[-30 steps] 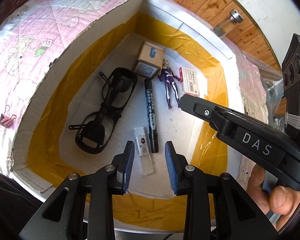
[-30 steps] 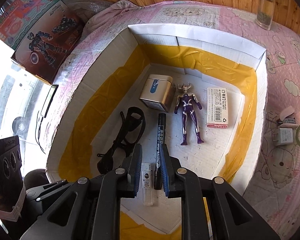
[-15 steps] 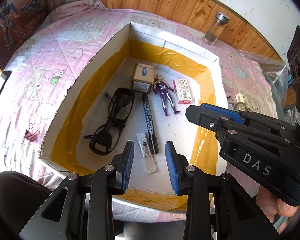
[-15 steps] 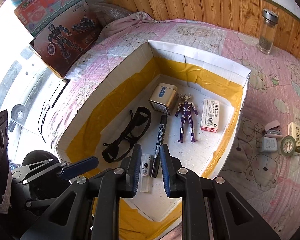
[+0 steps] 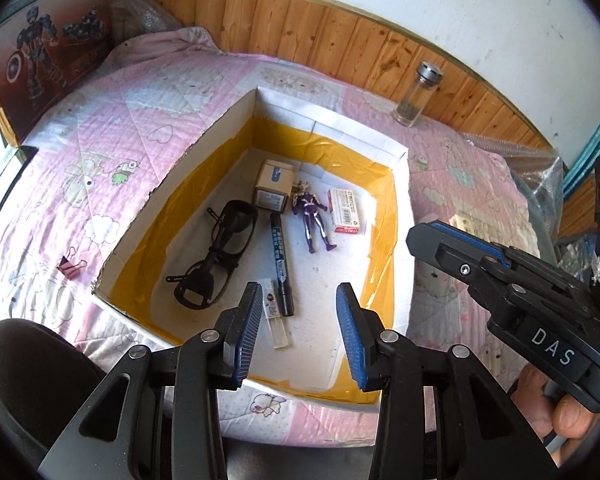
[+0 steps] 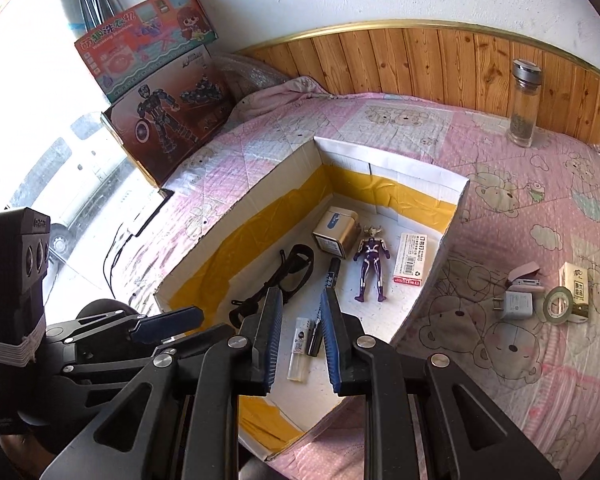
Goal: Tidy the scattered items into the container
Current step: 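Withdraw both open tools up out of the box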
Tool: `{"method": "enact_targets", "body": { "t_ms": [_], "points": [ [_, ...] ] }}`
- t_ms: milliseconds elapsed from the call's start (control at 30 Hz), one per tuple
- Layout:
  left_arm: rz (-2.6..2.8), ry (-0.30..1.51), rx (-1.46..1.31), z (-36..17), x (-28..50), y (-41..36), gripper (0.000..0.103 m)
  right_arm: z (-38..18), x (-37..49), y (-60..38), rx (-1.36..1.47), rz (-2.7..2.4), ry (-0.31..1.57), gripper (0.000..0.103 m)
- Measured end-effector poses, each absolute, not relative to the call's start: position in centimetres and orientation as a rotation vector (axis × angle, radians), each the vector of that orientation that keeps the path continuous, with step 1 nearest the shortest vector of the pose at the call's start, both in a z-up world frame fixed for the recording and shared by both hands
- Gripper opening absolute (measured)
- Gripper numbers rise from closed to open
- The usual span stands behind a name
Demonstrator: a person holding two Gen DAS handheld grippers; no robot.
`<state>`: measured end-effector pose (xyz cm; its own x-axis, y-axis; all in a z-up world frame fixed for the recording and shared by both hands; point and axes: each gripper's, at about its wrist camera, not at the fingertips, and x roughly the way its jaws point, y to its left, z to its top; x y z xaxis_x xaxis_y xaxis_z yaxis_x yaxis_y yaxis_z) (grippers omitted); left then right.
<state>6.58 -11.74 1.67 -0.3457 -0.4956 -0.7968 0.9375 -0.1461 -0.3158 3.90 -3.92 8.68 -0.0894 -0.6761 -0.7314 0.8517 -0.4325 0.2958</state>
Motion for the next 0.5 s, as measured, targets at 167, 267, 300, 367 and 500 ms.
{"method": "enact_targets", "body": {
  "t_ms": [167, 267, 300, 367, 500],
  "points": [
    [-1.732, 0.956, 0.592, 3.0, 6.0, -10.7, 0.041, 9.9, 4.0, -1.8, 0.958, -1.763, 0.192, 0.022],
    [-1.740, 0.925, 0.580, 3.5, 5.2, -10.1, 0.041, 10.2, 4.1, -0.4, 0.925, -1.771, 0.164, 0.022],
    [-1.744, 0.910, 0.580, 3.7, 4.9, -9.9, 0.041, 10.3, 4.0, 0.1, 0.919, -1.771, 0.155, 0.022],
    [-1.746, 0.891, 0.585, 4.0, 4.2, -9.7, 0.041, 10.2, 3.9, 0.9, 0.911, -1.768, 0.136, 0.022],
    [-1.765, 0.892, 0.586, 4.0, 3.0, -9.2, 0.041, 10.3, 3.4, 2.7, 0.901, -1.776, 0.081, 0.022]
  ]
}}
